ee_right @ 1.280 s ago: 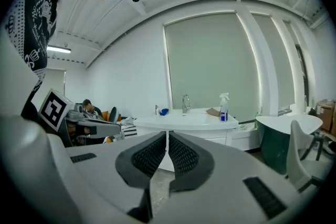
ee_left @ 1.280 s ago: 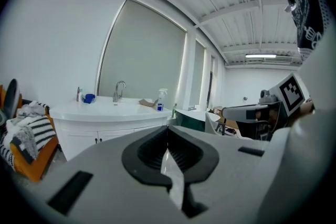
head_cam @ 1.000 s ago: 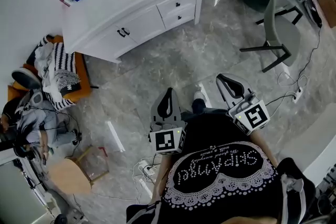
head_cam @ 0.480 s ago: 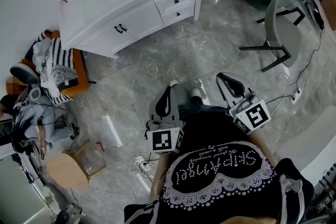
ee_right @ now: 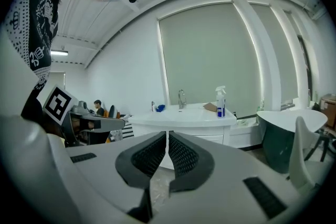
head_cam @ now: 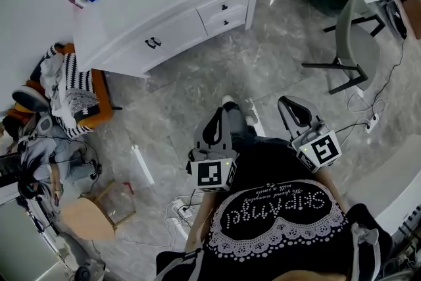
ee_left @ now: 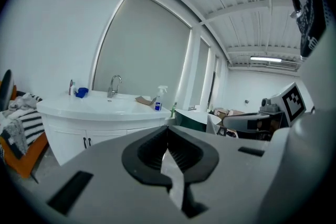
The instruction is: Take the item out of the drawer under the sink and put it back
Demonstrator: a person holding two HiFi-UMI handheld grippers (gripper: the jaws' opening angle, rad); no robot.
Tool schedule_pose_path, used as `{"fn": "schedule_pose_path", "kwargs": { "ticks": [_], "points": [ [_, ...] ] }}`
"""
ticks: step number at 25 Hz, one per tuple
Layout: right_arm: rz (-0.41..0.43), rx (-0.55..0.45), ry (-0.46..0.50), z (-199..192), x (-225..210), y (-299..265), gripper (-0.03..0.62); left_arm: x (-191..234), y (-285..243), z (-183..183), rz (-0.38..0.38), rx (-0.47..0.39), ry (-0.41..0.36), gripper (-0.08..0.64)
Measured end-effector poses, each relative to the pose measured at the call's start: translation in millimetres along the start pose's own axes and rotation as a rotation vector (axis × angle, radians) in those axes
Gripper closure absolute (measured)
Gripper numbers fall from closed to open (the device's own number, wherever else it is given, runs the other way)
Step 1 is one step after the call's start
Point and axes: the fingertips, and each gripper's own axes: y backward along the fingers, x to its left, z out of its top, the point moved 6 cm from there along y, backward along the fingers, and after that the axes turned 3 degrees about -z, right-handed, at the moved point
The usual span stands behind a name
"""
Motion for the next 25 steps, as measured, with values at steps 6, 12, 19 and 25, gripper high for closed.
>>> {"fn": "schedule_pose_path", "kwargs": {
  "ticks": [6,12,19,25],
  "points": [
    [0.01,0.004,0.032,17.3,-8.9,-47.1,0.565,33.5,-32.9,25.4,0.005,-0.021,-0.022,0.554],
    [-0.009,-0.005,0.005,42.1,-14.4,-81.6,0.565,62.6,-55.5,50.3,-0.003,-0.03,-0.029,0.554],
    [-0.017,-0.001,-0.036,37.5,-18.6,-109.5,0.565,77.4,-75.6,58.9,-0.053,-0.01,-0.129,0.554],
    [0.014,0.014,-0.034,36.9,-11.3,-127.8,0.565,94.2,-79.0,59.7,-0.023,-0.05,-0.063,0.554]
  ]
}}
